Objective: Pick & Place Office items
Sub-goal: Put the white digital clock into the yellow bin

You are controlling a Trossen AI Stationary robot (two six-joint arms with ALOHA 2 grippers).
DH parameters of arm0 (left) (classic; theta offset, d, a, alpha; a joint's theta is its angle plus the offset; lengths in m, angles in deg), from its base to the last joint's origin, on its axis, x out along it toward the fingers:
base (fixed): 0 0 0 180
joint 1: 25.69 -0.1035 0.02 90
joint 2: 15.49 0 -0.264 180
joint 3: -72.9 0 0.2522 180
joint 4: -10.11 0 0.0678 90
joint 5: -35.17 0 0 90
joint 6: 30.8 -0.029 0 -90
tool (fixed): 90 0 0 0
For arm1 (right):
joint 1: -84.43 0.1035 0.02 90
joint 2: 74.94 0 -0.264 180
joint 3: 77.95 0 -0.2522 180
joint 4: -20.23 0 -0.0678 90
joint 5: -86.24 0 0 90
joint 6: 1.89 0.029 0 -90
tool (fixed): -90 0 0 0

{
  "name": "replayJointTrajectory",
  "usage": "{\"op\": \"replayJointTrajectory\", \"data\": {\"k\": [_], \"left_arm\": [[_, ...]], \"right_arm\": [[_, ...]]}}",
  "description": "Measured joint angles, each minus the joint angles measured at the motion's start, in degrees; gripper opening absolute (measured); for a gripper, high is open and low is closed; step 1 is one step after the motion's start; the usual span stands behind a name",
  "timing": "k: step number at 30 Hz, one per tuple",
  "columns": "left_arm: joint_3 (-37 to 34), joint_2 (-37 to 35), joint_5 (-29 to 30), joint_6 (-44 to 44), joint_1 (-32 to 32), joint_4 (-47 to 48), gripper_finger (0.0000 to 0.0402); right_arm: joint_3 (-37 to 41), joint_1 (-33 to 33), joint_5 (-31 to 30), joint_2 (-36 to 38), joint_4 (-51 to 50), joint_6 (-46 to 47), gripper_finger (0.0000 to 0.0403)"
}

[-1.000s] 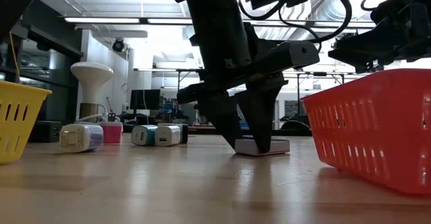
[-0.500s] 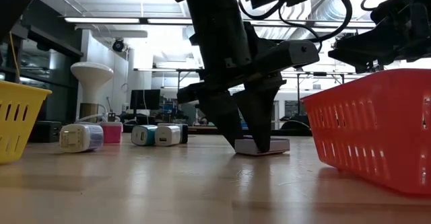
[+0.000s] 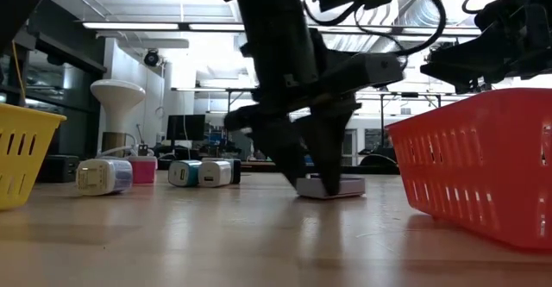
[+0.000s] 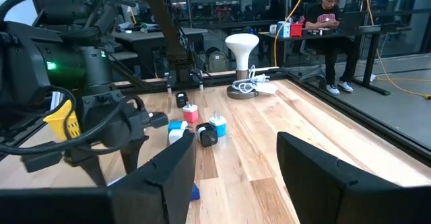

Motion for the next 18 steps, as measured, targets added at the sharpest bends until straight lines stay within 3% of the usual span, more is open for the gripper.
{"op": "replayJointTrajectory", "data": {"k": [18], "left_arm": [[-0.01,-9.27,8.79,14.18,8.08,18.77,0.0156]], "right_arm": [[0.00,0.01,-0.05,0.00,0.22,0.00,0.0195]]}}
